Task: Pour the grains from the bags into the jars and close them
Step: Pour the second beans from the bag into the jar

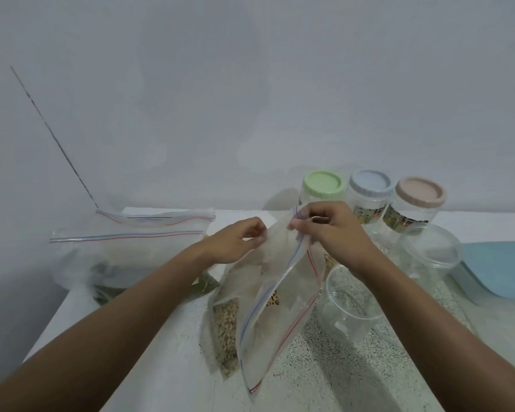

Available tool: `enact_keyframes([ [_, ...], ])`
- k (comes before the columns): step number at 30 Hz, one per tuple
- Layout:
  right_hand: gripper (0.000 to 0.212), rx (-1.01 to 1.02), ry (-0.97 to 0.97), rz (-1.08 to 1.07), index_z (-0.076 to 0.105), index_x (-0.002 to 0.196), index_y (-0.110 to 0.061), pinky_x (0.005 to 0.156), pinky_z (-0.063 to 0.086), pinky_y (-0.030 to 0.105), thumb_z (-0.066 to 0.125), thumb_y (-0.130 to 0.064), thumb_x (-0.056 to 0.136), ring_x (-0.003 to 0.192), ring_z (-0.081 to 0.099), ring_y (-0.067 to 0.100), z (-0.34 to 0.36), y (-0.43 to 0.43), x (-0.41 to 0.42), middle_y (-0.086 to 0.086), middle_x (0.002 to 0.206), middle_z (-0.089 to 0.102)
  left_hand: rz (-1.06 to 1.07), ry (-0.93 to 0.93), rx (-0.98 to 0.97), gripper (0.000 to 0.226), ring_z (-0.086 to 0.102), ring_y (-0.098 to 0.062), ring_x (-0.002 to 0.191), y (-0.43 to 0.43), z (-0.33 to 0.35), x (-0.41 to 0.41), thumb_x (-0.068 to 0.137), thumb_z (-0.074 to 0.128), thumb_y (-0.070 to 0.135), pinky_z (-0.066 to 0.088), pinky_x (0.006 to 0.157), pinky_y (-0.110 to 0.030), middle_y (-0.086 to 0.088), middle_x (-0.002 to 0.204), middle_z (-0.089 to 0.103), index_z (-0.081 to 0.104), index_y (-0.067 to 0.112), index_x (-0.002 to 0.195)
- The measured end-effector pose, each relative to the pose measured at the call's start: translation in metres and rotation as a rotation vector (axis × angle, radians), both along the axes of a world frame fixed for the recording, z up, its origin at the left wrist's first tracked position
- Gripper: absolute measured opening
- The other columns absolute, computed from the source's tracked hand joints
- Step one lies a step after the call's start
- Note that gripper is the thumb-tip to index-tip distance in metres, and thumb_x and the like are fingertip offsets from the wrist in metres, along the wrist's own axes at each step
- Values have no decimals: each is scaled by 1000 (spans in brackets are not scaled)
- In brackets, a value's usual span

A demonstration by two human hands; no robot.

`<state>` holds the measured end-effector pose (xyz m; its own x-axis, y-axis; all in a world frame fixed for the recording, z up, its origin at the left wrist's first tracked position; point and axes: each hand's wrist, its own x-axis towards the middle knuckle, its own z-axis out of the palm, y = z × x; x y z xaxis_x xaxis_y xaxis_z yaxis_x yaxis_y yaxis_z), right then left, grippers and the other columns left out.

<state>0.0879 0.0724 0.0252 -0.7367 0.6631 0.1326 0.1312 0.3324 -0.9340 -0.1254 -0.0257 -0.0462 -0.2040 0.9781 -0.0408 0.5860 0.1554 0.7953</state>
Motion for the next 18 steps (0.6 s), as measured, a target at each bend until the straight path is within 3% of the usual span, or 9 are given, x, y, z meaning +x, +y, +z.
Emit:
enact_keyframes([
  [3,14,-1,47,-20,71,83,6,61,47,23,72,-6,91,71,58,22,0,-2,-2,20,91,72,33,26,45,4,62,-3,91,-3,2,-7,102,59,15,46,92,-25,10,96,65,62,13,101],
  [5,15,22,55,-7,71,84,5,64,47,28,73,-9,91,70,57,22,4,-3,-6,19,91,72,55,45,51,4,64,-8,89,-7,7,-11,101,61,20,50,93,-34,10,91,68,63,20,98],
  [8,16,89,62,20,71,82,3,64,44,35,75,-11,89,65,55,23,12,-5,-14,10,74,71,99,60,55,7,67,-17,90,-15,20,-14,102,60,23,50,96,-44,5,88,72,63,24,96],
  [12,16,146,90,37,72,78,-5,65,43,37,74,-15,89,63,54,26,26,-10,-20,27,75,64,135,149,115,11,65,-17,79,-25,45,-13,101,60,19,52,84,-46,10,84,73,64,24,93],
  [15,15,155,137,25,73,80,-3,68,44,34,74,-13,91,64,59,32,39,-14,-20,25,78,68,149,190,140,10,65,-33,83,-34,66,-15,100,62,21,53,79,-53,10,85,74,65,26,92],
  [18,13,130,185,47,74,81,-3,68,46,33,72,-10,92,62,59,30,50,-19,-16,17,73,70,139,232,168,9,68,-22,87,-43,86,-20,100,63,23,52,86,-50,11,86,75,66,27,93],
])
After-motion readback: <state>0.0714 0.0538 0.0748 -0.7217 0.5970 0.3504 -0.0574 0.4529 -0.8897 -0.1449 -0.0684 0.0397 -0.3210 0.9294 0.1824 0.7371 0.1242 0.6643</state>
